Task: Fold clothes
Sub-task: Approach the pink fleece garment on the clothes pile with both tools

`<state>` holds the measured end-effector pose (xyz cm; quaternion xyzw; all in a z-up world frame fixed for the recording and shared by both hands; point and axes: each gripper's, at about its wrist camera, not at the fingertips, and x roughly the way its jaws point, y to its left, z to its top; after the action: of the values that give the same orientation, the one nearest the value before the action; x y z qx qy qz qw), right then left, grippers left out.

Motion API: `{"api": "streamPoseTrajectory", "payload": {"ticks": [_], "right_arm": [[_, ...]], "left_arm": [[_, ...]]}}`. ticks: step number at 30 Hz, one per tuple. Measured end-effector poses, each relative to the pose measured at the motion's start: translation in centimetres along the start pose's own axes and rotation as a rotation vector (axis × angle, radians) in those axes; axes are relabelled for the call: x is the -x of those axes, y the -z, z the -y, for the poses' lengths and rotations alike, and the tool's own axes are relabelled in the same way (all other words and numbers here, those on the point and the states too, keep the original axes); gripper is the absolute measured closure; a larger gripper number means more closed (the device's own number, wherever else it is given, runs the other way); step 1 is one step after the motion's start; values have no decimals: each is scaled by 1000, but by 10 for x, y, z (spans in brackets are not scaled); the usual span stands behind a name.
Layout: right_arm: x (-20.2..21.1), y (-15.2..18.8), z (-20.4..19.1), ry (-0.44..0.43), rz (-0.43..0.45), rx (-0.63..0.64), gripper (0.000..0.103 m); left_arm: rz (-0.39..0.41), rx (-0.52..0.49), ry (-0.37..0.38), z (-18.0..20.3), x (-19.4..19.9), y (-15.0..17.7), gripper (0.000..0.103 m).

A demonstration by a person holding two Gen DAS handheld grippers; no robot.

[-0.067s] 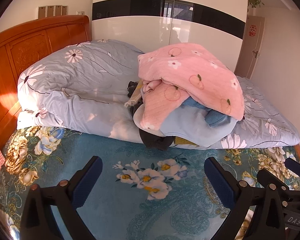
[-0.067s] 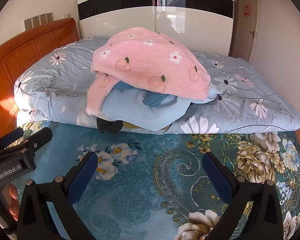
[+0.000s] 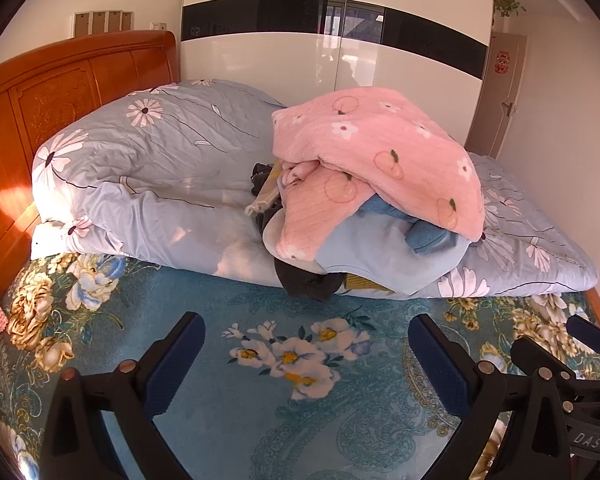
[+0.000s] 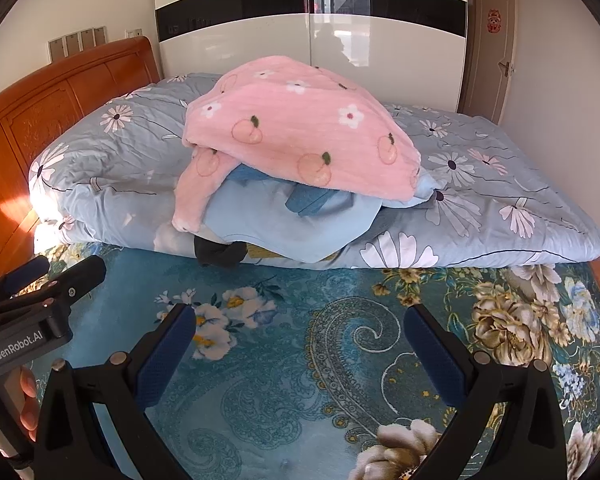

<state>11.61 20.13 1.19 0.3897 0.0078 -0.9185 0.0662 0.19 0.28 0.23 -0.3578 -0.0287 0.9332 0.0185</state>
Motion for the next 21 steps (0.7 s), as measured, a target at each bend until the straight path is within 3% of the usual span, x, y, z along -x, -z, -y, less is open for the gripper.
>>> {"api": "streamPoseTrajectory", "payload": {"ticks": [7,21], "right_arm": [[10,-1,-4,0,11,7,0],[20,0,-4,-7,22,21,0]], "left_arm": [[49,-46,-7,8,11,1,0],[118,2,16,-4,30,-4,0]]}}
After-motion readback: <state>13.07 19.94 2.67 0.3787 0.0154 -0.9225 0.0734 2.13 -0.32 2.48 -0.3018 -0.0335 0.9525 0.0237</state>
